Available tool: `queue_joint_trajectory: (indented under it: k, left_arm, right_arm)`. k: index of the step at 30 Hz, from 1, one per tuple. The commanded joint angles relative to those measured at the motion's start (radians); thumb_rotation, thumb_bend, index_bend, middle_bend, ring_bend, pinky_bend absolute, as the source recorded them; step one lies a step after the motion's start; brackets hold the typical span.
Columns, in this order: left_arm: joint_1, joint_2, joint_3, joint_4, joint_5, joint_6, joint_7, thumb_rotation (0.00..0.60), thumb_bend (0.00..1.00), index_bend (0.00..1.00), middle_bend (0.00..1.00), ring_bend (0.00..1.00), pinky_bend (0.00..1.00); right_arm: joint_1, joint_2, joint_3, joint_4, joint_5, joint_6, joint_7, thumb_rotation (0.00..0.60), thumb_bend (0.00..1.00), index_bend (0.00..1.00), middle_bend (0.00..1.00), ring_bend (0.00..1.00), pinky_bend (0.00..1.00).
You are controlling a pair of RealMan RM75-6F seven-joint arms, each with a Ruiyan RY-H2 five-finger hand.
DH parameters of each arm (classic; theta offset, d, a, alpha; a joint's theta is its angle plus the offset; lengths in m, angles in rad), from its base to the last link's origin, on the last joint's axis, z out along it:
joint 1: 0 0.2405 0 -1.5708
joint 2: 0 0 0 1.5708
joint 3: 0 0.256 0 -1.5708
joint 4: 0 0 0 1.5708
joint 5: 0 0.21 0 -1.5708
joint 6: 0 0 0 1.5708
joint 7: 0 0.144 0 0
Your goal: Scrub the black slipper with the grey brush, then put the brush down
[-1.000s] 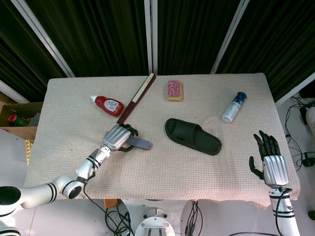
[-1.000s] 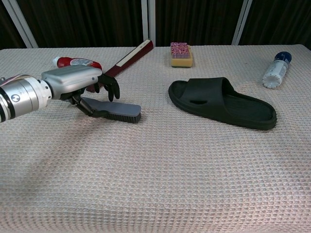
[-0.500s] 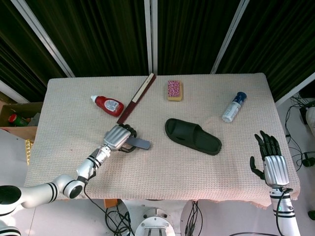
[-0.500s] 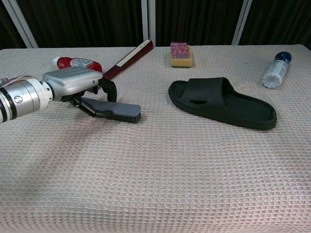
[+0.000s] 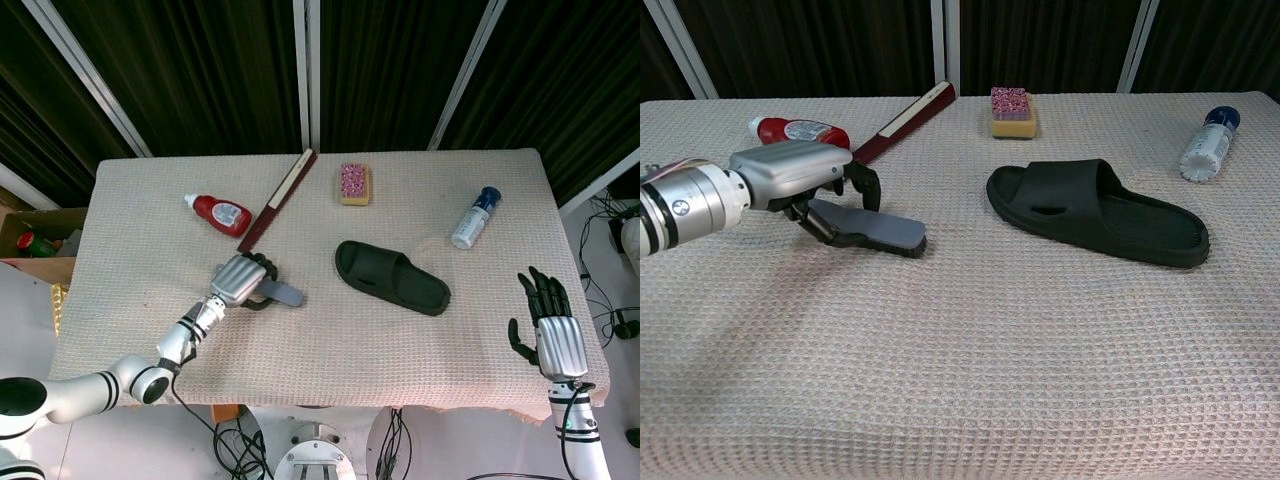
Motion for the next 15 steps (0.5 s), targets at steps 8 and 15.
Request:
queue_joint_trajectory:
  k: [8,15]
  left_arm:
    - [0.01,-0.009,-0.007,0.011,0.031,0.044,-0.081,0.6,0.32,0.63,0.47,0.33,0.4]
    - [0.02,-0.015,-0.016,0.018,0.063,0.092,-0.179,0.6,0.34,0.74,0.59,0.42,0.48]
  right_arm:
    - [0.001,0.0,0.0,-0.002,-0.001,-0.002,0.0,0.6,0.53,0.0,0.0,0.0,0.0]
    - [0.0,0.002,-0.001,-0.003,-0.002,-0.003,0.0,0.6,0.53,0.0,0.0,0.0,0.0]
